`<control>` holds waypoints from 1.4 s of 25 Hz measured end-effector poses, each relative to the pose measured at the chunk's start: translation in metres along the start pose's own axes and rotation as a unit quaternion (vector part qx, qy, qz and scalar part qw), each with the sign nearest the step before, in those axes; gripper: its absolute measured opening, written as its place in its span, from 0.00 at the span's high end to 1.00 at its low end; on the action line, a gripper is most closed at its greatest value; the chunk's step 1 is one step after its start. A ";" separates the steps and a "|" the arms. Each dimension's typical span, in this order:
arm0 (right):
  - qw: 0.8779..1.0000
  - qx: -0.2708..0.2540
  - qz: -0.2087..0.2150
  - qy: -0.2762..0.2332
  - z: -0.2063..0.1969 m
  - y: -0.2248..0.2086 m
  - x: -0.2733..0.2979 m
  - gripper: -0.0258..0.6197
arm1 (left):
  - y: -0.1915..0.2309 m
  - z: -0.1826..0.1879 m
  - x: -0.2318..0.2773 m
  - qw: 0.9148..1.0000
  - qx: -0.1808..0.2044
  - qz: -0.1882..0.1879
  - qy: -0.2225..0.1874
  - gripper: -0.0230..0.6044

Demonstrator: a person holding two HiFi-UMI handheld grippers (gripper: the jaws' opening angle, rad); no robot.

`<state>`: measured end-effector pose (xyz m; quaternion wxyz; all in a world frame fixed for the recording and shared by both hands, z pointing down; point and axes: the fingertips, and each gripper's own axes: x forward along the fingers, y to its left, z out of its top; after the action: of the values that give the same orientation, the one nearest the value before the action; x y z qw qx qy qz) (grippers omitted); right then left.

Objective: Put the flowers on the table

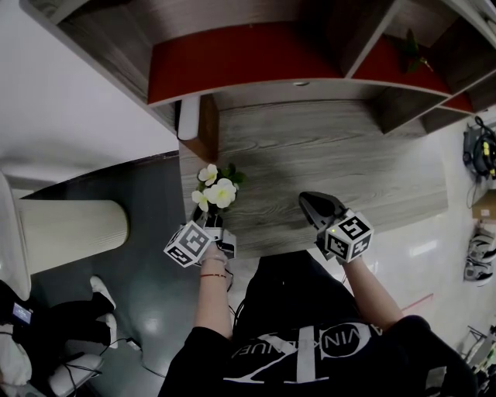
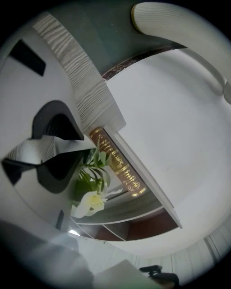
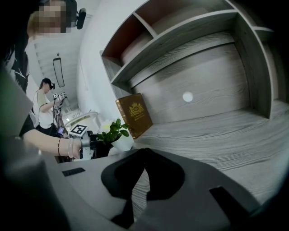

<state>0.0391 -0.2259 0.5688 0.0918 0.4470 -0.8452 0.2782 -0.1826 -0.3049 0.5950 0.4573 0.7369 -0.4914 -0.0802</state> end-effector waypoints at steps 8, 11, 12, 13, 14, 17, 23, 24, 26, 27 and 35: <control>1.000 0.002 0.000 0.000 -0.002 0.001 -0.001 0.94 | 0.003 0.001 -0.005 0.999 -0.050 -0.009 -0.019 0.82; 1.000 0.001 0.002 0.000 -0.002 0.002 -0.001 0.94 | 0.002 0.002 -0.007 0.998 -0.059 -0.012 -0.023 0.81; 1.000 0.002 0.003 0.001 -0.002 0.003 -0.001 0.94 | 0.001 0.003 -0.008 0.998 -0.059 -0.013 -0.023 0.81; 1.000 0.002 0.004 0.001 -0.002 0.004 -0.001 0.94 | 0.000 0.003 -0.009 0.998 -0.058 -0.013 -0.024 0.81; 1.000 0.002 0.005 0.001 -0.002 0.004 -0.001 0.94 | -0.001 0.004 -0.010 0.998 -0.059 -0.013 -0.025 0.81; 1.000 0.001 0.008 0.002 -0.003 0.006 -0.002 0.94 | -0.002 0.005 -0.013 0.997 -0.065 -0.014 -0.030 0.81; 1.000 0.000 0.009 -0.001 -0.001 0.005 -0.002 0.94 | -0.004 0.007 -0.019 0.997 -0.069 -0.017 -0.037 0.81; 1.000 0.000 0.010 -0.001 0.000 0.005 -0.003 0.94 | -0.004 0.007 -0.020 0.997 -0.069 -0.018 -0.038 0.81; 1.000 -0.001 0.010 -0.003 0.001 0.005 -0.003 0.94 | -0.005 0.007 -0.022 0.997 -0.069 -0.018 -0.040 0.81; 1.000 -0.001 0.010 -0.003 0.002 0.005 -0.003 0.94 | -0.005 0.007 -0.023 0.997 -0.068 -0.018 -0.041 0.81; 1.000 -0.005 0.016 -0.008 0.005 0.007 -0.004 0.94 | -0.009 0.008 -0.036 0.997 -0.064 -0.016 -0.046 0.81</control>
<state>0.0367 -0.2225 0.5604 0.0832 0.4354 -0.8542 0.2718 -0.1998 -0.2805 0.5720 0.4791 0.7090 -0.4944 -0.1527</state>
